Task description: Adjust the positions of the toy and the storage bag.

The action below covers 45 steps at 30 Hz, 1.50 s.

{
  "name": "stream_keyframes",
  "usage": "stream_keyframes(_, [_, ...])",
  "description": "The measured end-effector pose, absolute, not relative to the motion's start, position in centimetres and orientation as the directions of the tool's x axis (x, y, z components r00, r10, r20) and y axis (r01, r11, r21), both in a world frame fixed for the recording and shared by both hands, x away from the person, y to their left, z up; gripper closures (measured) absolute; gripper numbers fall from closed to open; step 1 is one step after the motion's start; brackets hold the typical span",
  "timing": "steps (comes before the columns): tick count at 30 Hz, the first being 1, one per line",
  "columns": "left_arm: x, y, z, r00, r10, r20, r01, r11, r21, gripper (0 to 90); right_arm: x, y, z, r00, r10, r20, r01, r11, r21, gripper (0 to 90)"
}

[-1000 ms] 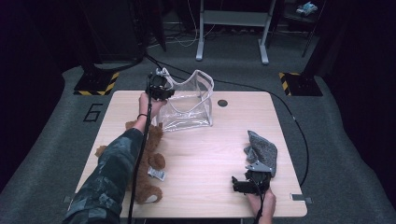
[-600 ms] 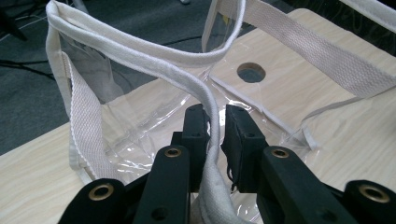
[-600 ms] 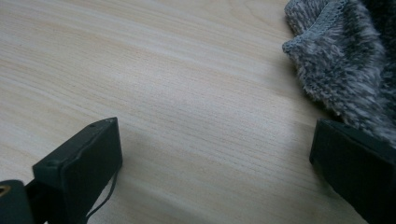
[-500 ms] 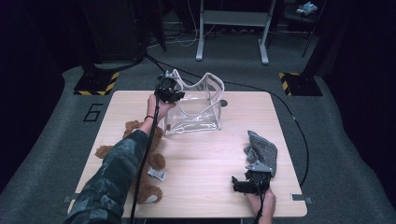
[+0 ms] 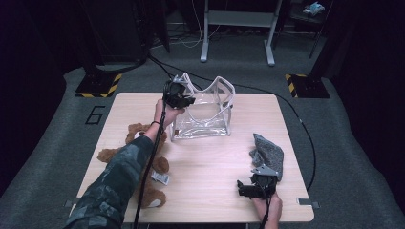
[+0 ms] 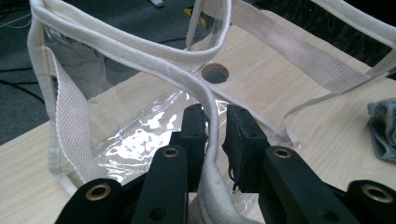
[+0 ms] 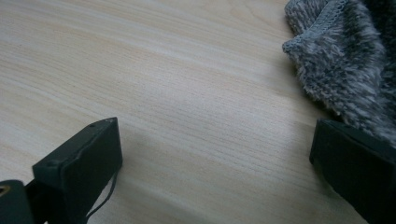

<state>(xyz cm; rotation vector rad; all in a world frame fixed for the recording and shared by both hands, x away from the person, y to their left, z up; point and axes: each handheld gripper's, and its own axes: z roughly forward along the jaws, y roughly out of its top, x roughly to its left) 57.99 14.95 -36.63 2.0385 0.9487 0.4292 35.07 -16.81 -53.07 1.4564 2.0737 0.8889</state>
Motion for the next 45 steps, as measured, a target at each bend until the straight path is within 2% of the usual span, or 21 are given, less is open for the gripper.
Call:
stream_keyframes(12, [57.4,15.1,-36.4,0.649,0.761,-0.015,0.477,-0.391,0.787,75.4,35.1,-16.8,-53.1,-0.337,0.941,0.003,0.652,0.231,0.723,1.5])
stream_keyframes(13, [57.5,15.1,-36.4,0.642,0.766,-0.006,0.478,-0.395,0.785,73.1,35.1,-16.8,-53.0,-0.337,0.941,0.003,0.652,0.231,0.722,1.5])
stream_keyframes(18, [57.6,14.9,-36.3,0.589,0.807,0.042,0.504,-0.407,0.762,47.0,35.1,-16.8,-53.0,-0.337,0.941,0.004,0.652,0.231,0.722,1.5])
stream_keyframes(20, [57.7,14.9,-36.3,0.574,0.817,0.046,0.511,-0.402,0.76,46.9,35.1,-16.8,-53.1,-0.34,0.94,0.0,0.649,0.235,0.724,1.5])
stream_keyframes(22, [57.7,14.9,-36.2,0.572,0.819,0.055,0.52,-0.413,0.748,53.3,35.1,-16.8,-53.1,-0.34,0.94,0.0,0.649,0.234,0.724,1.5])
stream_keyframes(23, [57.7,14.8,-36.3,0.585,0.81,0.044,0.523,-0.419,0.743,60.8,35.1,-16.8,-53.1,-0.34,0.941,0.0,0.649,0.234,0.724,1.5])
stream_keyframes(25, [57.5,14.6,-36.3,0.597,0.8,0.057,0.513,-0.435,0.74,69.8,35.1,-16.8,-53.1,-0.339,0.941,0.001,0.65,0.233,0.723,1.5])
stream_keyframes(28, [57.3,15.0,-36.3,0.621,0.783,0.03,0.504,-0.428,0.75,75.4,35.0,-16.8,-53.0,-0.339,0.941,0.004,0.652,0.232,0.722,1.5])
stream_keyframes(36, [56.4,15.8,-36.1,0.67,0.742,-0.022,0.484,-0.414,0.771,77.1,35.0,-16.8,-53.0,-0.338,0.941,0.004,0.653,0.232,0.721,1.7])
stream_keyframes(45, [56.0,16.3,-35.9,0.669,0.743,-0.039,0.505,-0.414,0.757,76.8,34.9,-16.9,-52.5,-0.363,0.932,0.021,0.658,0.24,0.714,4.6])
